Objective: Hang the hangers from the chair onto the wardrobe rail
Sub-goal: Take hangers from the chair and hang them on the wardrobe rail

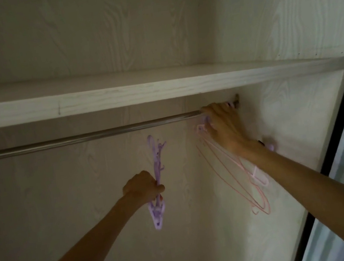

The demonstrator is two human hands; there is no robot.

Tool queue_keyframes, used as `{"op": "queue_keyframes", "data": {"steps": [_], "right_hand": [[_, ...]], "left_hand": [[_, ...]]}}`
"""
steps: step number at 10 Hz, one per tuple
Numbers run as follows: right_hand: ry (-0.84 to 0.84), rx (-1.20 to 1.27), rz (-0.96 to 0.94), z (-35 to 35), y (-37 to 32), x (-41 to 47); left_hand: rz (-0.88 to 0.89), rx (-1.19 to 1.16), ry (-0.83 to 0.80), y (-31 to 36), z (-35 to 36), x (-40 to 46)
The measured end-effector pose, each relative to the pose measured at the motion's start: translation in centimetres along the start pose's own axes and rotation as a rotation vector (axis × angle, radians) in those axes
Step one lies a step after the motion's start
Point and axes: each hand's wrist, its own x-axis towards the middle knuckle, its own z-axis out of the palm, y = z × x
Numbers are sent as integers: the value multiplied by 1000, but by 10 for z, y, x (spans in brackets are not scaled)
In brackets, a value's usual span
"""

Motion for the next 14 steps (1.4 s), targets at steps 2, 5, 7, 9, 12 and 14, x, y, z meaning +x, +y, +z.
{"op": "queue_keyframes", "data": {"steps": [2,5,7,9,12,14], "right_hand": [[-472,391,49,5,-54,-63],[-1110,648,14,-13,-72,-117],[-1096,987,72,-40,-79,-143],[-846,858,265,-50,-46,-108],[-640,457,405,-40,-20,-7],[-675,216,418,2,-30,-2]], "left_hand": [[173,203,-198,-8,1,-12],[343,211,-655,-32,-16,-42],[370,162,-725,-20,-32,-54],[570,313,-34,9,-42,-27],[464,483,725,46,-65,16],[296,601,703,52,-49,22]]}}
